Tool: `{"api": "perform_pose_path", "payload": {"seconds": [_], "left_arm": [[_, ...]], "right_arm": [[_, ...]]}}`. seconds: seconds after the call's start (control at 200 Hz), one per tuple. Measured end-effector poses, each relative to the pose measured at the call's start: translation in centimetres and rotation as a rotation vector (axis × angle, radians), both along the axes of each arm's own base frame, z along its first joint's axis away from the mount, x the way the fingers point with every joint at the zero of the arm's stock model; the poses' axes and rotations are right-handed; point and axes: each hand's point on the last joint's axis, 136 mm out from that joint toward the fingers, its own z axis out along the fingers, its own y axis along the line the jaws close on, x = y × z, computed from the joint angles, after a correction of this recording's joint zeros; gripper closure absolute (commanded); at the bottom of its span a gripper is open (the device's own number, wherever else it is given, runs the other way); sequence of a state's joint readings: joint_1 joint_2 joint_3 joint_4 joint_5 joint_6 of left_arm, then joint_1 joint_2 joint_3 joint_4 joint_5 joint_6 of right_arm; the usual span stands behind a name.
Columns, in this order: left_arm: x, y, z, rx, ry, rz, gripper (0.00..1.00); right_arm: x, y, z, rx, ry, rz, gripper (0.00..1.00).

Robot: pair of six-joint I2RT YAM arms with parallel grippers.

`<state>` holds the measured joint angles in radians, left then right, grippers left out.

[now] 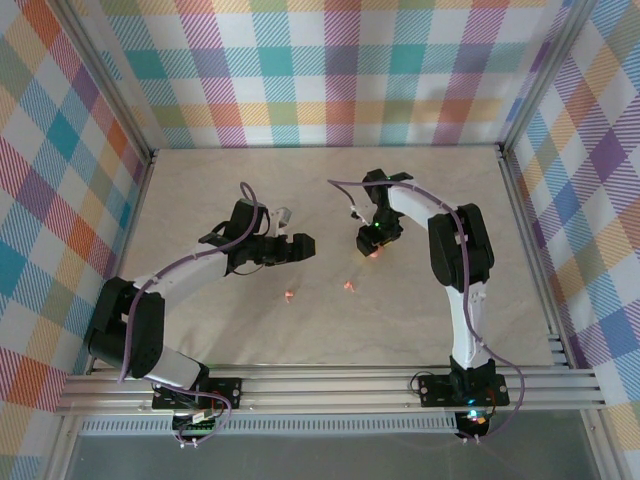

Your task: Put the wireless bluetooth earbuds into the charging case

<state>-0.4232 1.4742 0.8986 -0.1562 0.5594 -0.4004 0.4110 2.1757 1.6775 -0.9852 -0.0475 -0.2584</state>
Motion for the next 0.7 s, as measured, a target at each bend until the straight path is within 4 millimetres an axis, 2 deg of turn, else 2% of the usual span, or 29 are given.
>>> {"api": "perform_pose_path", "payload": {"seconds": [0.095,0.23,0.305,0.385,0.475,0.7], "left_arm": [[0.0,0.0,0.5,-0.005,-0.012,0.000,0.09],[-0.3,0.2,1.3,-0.016,-0.037,0.001,0.09],[-0.5,0.3,1.7,-0.023,-0.056,0.002,0.09],[-0.7,0.4,2.3,-0.033,-0.080,0.003,0.10],[-0.9,0.6,3.1,-0.039,-0.111,0.010,0.11],[-0.9,1.2,6.0,-0.087,-0.269,0.037,0.14]], "right_arm": [[-0.6,0.2,0.0,0.008,0.020,-0.035,0.52],[-1.7,0.8,0.1,0.034,0.055,-0.099,0.53],[-2.2,1.2,0.3,0.059,0.060,-0.141,0.57],[-2.9,1.6,0.9,0.094,0.071,-0.198,0.63],[-3.3,2.2,1.7,0.138,0.077,-0.256,0.65],[-3.2,4.2,4.7,0.306,0.057,-0.404,0.62]]}}
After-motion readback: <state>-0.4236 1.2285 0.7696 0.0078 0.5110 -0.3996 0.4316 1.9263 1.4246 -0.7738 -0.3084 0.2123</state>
